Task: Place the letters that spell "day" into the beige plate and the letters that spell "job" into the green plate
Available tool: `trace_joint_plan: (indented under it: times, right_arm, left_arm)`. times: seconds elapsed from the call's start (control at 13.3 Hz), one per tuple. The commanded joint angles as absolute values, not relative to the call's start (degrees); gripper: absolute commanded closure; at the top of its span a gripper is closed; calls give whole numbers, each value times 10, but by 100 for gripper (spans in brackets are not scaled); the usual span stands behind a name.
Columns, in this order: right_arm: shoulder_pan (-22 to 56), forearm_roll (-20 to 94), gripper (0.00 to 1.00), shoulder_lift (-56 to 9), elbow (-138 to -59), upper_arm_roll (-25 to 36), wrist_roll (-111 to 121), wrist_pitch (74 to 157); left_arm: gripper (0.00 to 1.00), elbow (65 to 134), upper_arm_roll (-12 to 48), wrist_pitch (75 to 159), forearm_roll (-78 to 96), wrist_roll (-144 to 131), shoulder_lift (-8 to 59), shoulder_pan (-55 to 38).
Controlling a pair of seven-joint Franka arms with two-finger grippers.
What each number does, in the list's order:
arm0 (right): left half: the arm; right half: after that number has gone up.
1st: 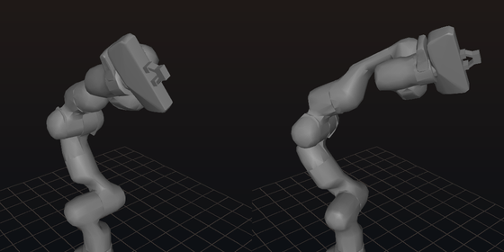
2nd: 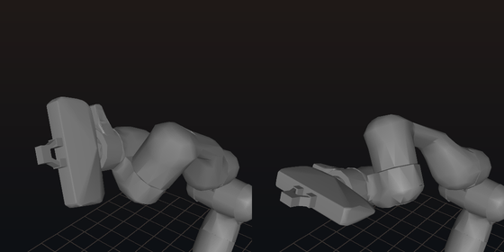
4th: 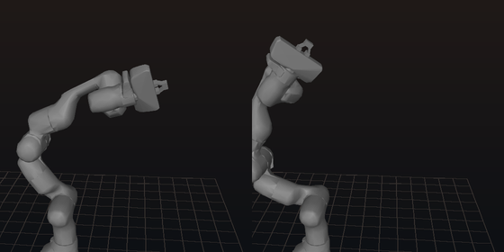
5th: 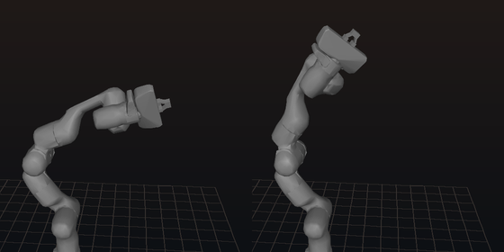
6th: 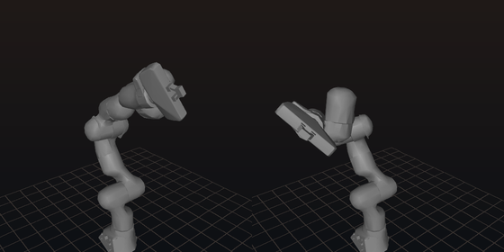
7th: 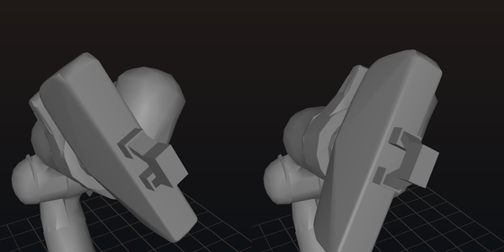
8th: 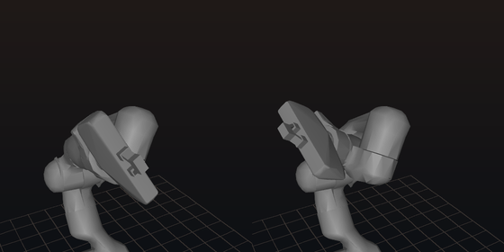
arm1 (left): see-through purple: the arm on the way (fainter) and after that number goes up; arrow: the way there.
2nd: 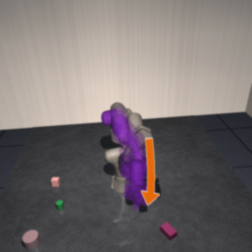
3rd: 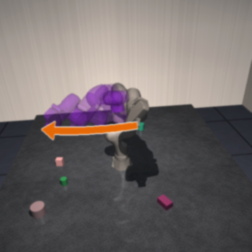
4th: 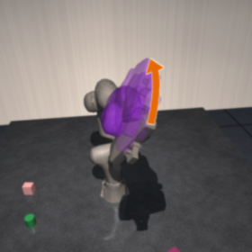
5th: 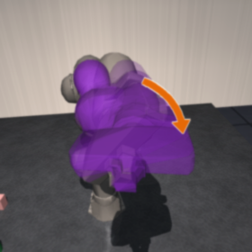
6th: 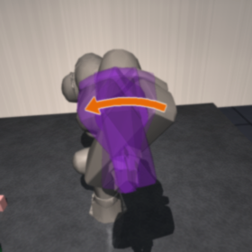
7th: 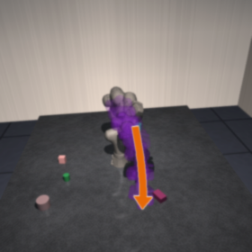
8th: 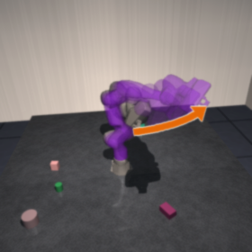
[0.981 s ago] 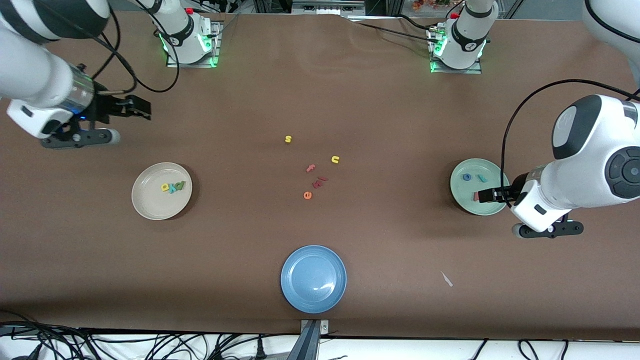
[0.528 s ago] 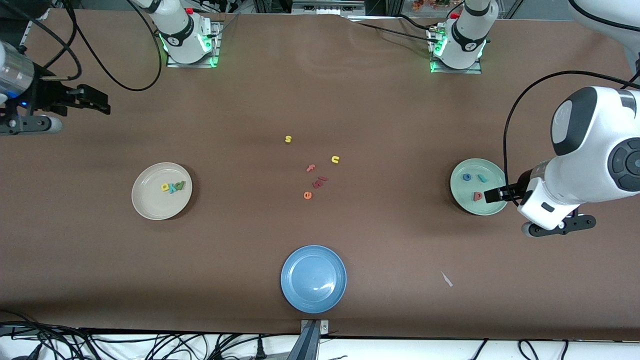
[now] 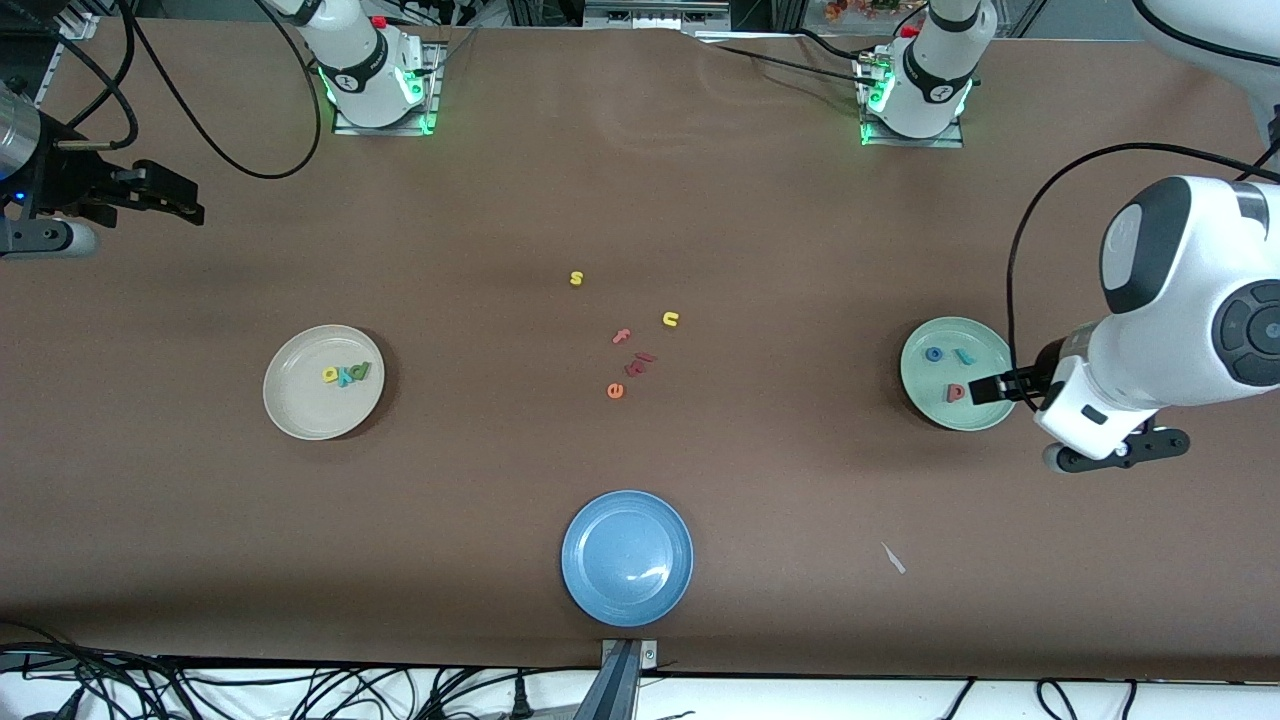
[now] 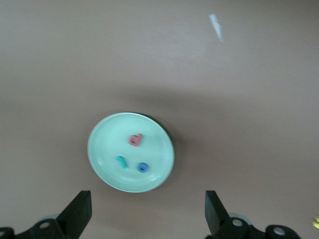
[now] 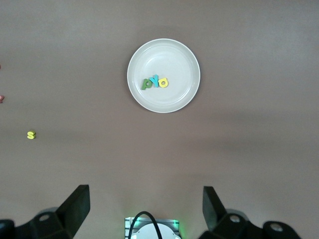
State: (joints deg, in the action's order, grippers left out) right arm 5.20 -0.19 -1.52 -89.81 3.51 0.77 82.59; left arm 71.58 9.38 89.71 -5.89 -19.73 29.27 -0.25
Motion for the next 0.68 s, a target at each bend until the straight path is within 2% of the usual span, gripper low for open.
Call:
trace_joint_plan:
  times: [0.0,0.6]
  right_arm:
    - [44,-9,0,-19,-894,25,11,828]
    - [40,-7,0,-33,-878,25,11,830]
  left_arm:
    - [0,733,34,902,-34,-185,266,-46]
    - [0,735,52,891,-16,-187,265,-21]
